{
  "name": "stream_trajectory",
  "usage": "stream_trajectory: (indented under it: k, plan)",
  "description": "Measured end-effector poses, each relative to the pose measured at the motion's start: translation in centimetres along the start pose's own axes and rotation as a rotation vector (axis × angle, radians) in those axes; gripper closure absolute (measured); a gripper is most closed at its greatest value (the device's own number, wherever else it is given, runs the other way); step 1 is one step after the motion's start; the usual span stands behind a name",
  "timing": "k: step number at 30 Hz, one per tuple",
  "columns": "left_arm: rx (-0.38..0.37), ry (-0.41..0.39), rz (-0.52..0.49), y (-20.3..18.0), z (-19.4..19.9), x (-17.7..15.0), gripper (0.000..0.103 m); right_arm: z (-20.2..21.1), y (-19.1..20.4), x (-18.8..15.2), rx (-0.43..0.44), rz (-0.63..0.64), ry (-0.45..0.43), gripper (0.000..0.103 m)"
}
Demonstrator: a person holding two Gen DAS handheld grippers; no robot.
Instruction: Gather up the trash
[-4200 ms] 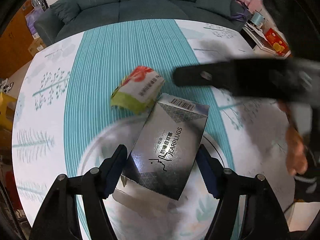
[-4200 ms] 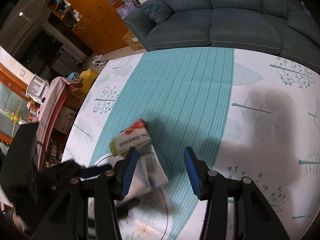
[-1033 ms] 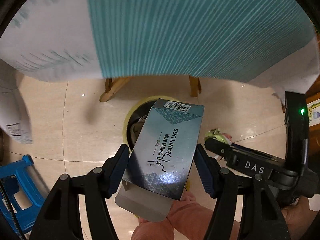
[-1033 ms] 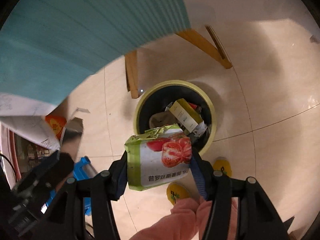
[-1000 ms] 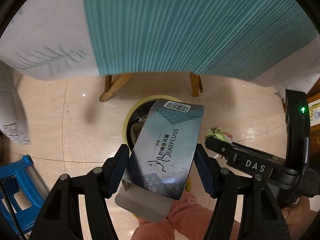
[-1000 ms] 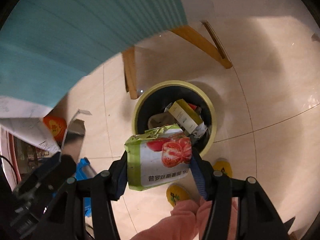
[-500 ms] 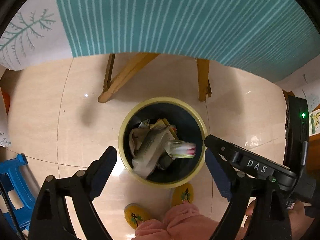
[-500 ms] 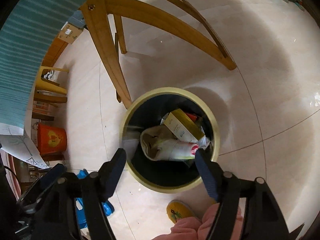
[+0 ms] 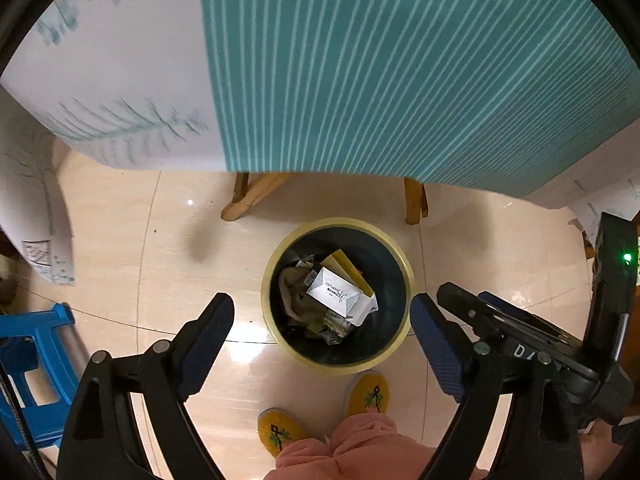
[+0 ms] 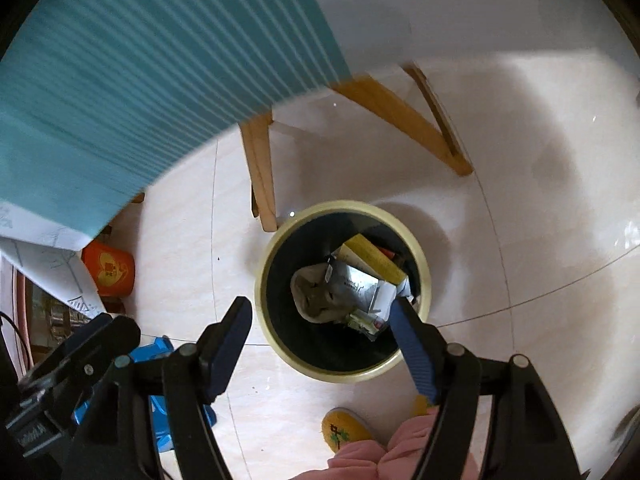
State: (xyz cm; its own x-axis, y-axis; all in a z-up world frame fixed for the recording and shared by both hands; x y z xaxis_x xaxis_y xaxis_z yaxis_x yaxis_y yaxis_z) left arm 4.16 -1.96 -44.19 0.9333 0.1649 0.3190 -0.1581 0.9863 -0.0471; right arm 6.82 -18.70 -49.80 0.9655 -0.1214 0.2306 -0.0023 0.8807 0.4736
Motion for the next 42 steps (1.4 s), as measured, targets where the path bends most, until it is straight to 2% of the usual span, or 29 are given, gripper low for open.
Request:
stream_trajectory:
  k: [8,17,25,32,37,42]
  plan:
    - [0.026,-0.076,0.006,0.7,6.9,2.5,0.015,5.8,3.4,0.7,-0.015,0.078,-0.041,0.031]
    - [0.033,-0.152,0.029,1.0,16.5,5.9,0.015,13.5,8.3,2.9,-0.022,0.145,-0.106,0.031]
    - [0.079,-0.221,-0.016,0.4,24.9,8.7,0.015,20.5,12.1,5.3,-0.055,0.202,-0.141,0.031]
    - [0.091,-0.307,-0.014,-0.1,32.1,10.6,0.015,28.2,16.1,7.0,-0.033,0.256,-0.238,0.031]
    - [0.110,-0.363,-0.022,-1.1,36.5,11.9,0.015,32.8,18.2,8.5,-0.024,0.278,-0.284,0.031]
    - [0.130,-0.402,-0.015,-1.9,39.2,12.9,0.015,36.3,19.6,9.5,-0.019,0.293,-0.318,0.031]
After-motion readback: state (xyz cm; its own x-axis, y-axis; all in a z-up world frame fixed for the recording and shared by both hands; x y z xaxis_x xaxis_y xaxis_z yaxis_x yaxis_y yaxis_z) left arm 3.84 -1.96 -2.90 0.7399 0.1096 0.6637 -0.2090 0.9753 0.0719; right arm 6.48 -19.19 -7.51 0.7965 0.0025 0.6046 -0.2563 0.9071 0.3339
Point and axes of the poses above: each gripper's, at about its wrist camera, not at the fingertips, and z roughly against the way its jaws point, y to its left, x to its top, the point moved 6 cm from there along -z, roughly the way its jaws point, and after that the axes turned 8 degrees about x, right-handed, at the moved point
